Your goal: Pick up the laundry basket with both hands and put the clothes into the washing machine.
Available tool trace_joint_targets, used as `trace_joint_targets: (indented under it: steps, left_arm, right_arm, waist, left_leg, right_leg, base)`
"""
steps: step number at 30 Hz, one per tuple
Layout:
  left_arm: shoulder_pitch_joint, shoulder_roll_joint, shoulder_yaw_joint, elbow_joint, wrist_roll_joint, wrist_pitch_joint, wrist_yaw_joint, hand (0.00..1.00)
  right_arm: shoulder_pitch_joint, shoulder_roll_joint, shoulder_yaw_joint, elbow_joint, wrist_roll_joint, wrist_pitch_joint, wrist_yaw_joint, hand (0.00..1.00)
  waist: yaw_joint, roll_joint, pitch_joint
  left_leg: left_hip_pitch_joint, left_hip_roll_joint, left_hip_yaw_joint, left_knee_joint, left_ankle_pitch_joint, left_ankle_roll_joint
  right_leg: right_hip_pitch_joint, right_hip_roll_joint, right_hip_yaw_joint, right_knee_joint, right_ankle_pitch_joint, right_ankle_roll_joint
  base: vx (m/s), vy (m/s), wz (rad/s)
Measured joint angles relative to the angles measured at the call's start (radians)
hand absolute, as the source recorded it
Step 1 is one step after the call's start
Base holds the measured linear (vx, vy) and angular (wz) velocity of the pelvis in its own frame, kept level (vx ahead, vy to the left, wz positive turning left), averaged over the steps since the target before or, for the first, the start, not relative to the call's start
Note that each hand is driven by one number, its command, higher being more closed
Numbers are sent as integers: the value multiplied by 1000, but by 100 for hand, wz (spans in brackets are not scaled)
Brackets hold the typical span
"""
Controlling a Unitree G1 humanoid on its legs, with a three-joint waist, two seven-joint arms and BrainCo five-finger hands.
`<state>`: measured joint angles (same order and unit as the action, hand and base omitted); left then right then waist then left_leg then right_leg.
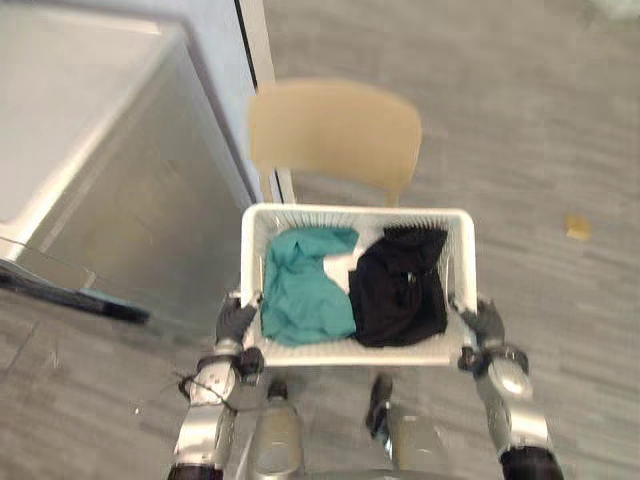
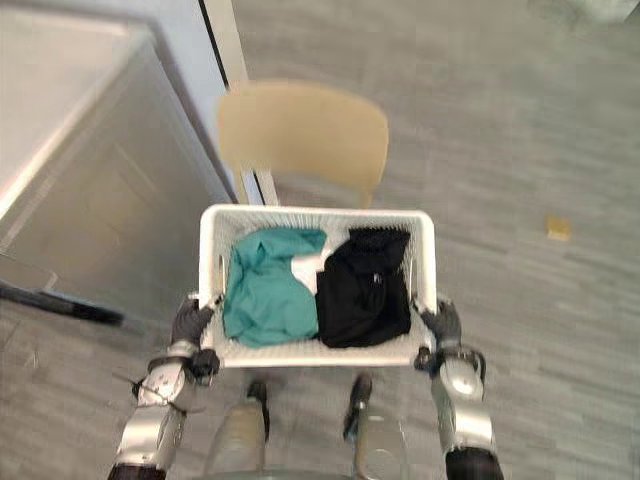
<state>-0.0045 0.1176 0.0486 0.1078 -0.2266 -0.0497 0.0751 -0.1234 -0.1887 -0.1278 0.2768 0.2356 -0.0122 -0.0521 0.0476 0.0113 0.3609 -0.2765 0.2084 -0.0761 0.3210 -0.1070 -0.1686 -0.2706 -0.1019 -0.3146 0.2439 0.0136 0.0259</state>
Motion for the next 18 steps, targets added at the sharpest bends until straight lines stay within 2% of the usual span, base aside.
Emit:
trace_joint_targets:
  steps: [4, 6, 8, 9, 11, 15, 18]
  left_arm:
    - [-160, 63, 26, 112, -45, -6, 33, 100]
    - [-236, 129, 29, 175, -50, -15, 37, 100]
    - [-333, 207, 32, 279, -51, -22, 38, 100]
    - [-352, 225, 32, 299, -51, -24, 38, 100]
    - [-415, 273, 32, 368, -49, -25, 38, 100]
    - [-472, 307, 32, 405, -40, -25, 39, 100]
    - [-553, 311, 32, 465, -10, -22, 39, 100]
  right_arm:
    - [-174, -29, 61, 108, 52, -1, -36, 100]
    - [-243, -33, 103, 172, 88, -1, -47, 100]
    - [-315, -27, 159, 248, 109, -2, -62, 100]
    - [-332, -22, 167, 265, 109, -2, -63, 100]
    - [-382, -2, 188, 315, 116, -2, -78, 100]
    - [-421, 17, 188, 330, 120, -3, -89, 100]
    - [-441, 22, 182, 330, 130, -12, -118, 100]
  waist:
    - [16, 9, 66]
    - [29, 9, 67]
    - [54, 11, 75]
    - [57, 12, 80]
    - [81, 11, 90]
    - [94, 9, 105]
    - [88, 2, 123]
  left_leg:
    - [-26, 3, -3, -10, 17, -2]
    - [-64, -2, -3, -7, 24, 2]
    - [-91, -6, -1, -6, 30, 3]
    - [-97, -7, -2, -6, 32, 3]
    - [-121, -7, -1, -6, 37, 4]
    - [-157, 2, 1, 4, 38, 4]
    - [-172, 8, 3, 14, 37, 4]
  right_leg:
    - [-28, 3, -11, 1, 6, -8]
    - [-64, -1, -11, 3, 12, -8]
    - [-92, -4, -8, -2, 23, -9]
    - [-96, -6, -11, -2, 23, -9]
    - [-120, -8, -11, -1, 27, -10]
    - [-151, -9, -14, -1, 30, -8]
    - [-158, -7, -20, -4, 32, -7]
  base:
    - [-24, -74, -1]
    - [-41, 14, -3]
    - [-17, 23, -3]
    - [0, 0, 0]
    - [0, 0, 0]
    - [7, -6, -3]
    - [9, -2, -1]
